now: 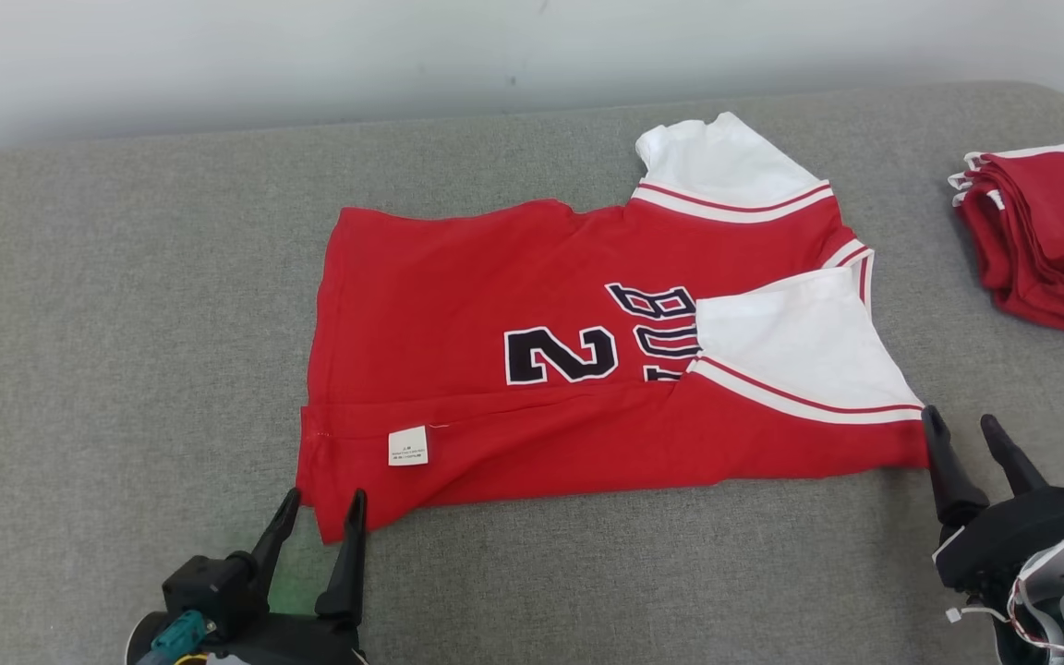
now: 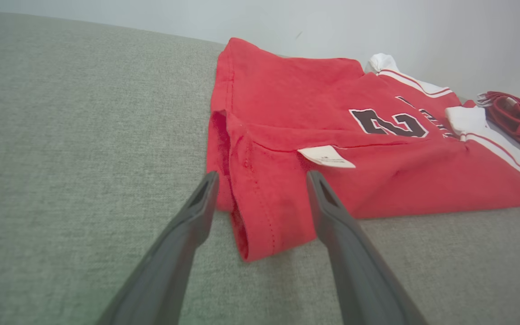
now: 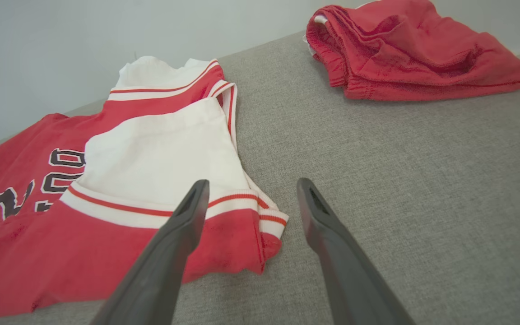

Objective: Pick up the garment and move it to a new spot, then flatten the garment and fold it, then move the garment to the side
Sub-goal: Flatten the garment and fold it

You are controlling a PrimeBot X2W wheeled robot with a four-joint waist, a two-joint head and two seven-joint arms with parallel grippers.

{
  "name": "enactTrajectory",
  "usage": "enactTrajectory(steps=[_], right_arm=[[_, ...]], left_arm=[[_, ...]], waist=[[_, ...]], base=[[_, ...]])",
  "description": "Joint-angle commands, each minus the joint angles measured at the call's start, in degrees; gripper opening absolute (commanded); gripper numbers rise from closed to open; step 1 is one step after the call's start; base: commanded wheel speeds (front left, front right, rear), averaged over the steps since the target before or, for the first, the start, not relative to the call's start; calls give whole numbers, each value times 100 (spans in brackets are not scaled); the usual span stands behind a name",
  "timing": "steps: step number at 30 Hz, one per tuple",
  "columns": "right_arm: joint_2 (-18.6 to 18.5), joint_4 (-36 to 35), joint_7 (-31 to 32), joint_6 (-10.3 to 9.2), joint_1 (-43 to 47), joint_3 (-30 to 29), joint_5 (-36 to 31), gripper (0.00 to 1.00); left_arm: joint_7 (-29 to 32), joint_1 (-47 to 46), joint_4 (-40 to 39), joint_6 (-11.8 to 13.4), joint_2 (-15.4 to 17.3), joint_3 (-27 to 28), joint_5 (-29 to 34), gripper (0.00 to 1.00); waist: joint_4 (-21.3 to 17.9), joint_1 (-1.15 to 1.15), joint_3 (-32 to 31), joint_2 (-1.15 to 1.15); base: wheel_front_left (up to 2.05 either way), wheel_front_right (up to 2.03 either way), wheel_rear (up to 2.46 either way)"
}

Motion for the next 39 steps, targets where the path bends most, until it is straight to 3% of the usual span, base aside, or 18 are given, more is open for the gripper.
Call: enactTrajectory(steps=[1, 15, 16, 17, 18, 19, 20, 30, 39], right_arm=[[-8, 32, -54, -14, 63, 45, -40, 100], [133, 923, -212, -14, -402, 485, -479, 100], [161, 1009, -217, -14, -437, 531, -461, 49], [181, 1078, -219, -14, -457, 579, -444, 27], [207, 1148, -262, -14, -482, 608, -412, 1], [221, 1196, -308, -14, -502, 627, -379, 0], [223, 1238, -357, -14, -515, 641, -347, 0], [139, 1250, -700, -15, -269, 823, 35, 0], [-6, 457, -576, -15, 705, 718, 187, 0]], left_arm=[[-17, 103, 21, 30, -34, 15, 69, 100], [-16, -397, 662, 135, -104, -90, 505, 100], [-16, -438, 749, 128, -129, -101, 492, 100], [-15, -477, 849, 124, -145, -103, 460, 88], [-14, -517, 910, 111, -149, -106, 447, 44], [-11, -554, 975, 98, -162, -94, 422, 9], [-11, -578, 1023, 82, -176, -83, 405, 0], [-17, -188, 812, 19, -187, 244, 256, 0], [-17, 753, 221, 84, -182, 394, 262, 0]], waist=[[-8, 0, 36, 0], [53, 0, 261, 0], [59, 0, 266, 0], [64, 0, 267, 0], [68, 0, 264, 0], [69, 0, 256, 0], [71, 0, 236, 0], [128, 0, -280, 0], [185, 0, -705, 0]], base=[[0, 0, 0], [0, 0, 0], [0, 0, 0], [0, 0, 0], [0, 0, 0], [0, 0, 0], [0, 0, 0], [0, 0, 0], [0, 0, 0]])
